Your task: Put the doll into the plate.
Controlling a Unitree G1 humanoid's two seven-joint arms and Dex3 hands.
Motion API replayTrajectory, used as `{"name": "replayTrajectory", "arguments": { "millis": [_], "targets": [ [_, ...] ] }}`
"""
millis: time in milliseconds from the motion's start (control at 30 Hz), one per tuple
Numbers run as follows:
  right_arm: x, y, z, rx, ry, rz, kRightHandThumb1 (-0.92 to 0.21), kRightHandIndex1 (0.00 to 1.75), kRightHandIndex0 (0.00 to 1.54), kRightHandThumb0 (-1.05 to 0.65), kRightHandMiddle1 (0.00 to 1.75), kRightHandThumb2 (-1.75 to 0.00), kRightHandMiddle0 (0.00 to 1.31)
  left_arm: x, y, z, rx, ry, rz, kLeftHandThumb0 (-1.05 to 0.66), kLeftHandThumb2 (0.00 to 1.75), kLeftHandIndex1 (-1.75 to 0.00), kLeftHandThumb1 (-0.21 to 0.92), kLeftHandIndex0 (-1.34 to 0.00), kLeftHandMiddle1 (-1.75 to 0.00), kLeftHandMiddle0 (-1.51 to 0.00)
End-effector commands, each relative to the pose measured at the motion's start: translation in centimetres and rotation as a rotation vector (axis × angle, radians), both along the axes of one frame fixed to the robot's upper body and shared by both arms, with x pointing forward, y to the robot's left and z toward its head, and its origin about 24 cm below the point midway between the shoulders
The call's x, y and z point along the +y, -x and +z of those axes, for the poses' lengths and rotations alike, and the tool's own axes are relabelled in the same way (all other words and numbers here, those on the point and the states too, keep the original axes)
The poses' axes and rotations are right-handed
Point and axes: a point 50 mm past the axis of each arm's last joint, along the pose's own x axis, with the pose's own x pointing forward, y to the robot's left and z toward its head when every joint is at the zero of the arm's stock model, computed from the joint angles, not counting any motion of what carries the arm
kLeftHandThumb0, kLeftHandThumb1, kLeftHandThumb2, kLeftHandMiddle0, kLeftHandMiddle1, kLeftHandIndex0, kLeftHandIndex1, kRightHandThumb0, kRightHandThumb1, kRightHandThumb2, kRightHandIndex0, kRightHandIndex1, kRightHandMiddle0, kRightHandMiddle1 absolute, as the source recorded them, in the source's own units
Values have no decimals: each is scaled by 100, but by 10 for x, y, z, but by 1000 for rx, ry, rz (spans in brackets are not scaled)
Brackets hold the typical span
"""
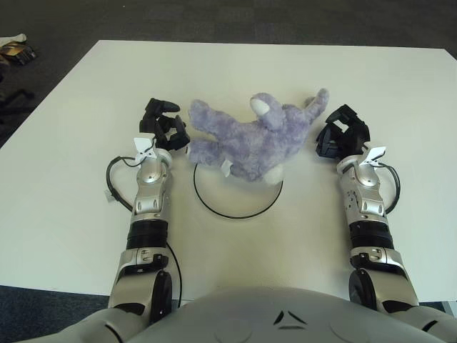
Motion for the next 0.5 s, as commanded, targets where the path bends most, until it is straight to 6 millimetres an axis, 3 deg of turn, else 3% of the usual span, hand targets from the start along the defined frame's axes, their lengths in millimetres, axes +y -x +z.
{"name": "replayTrajectory", "arguments": {
  "millis": [0, 467],
  "targets": [
    [-1, 4, -5, 21, -9, -4, -6, 175, 79, -1, 175, -162, 59, 6, 3, -5, 15, -14, 20, -1, 135, -175, 30, -50, -175, -51],
    [-1, 4, -6, 33, -27, 5, -6, 168, 80, -1, 175, -159, 59, 4, 5, -7, 27, -5, -7, -1, 135, -175, 29, -50, -175, -52]
  ]
}}
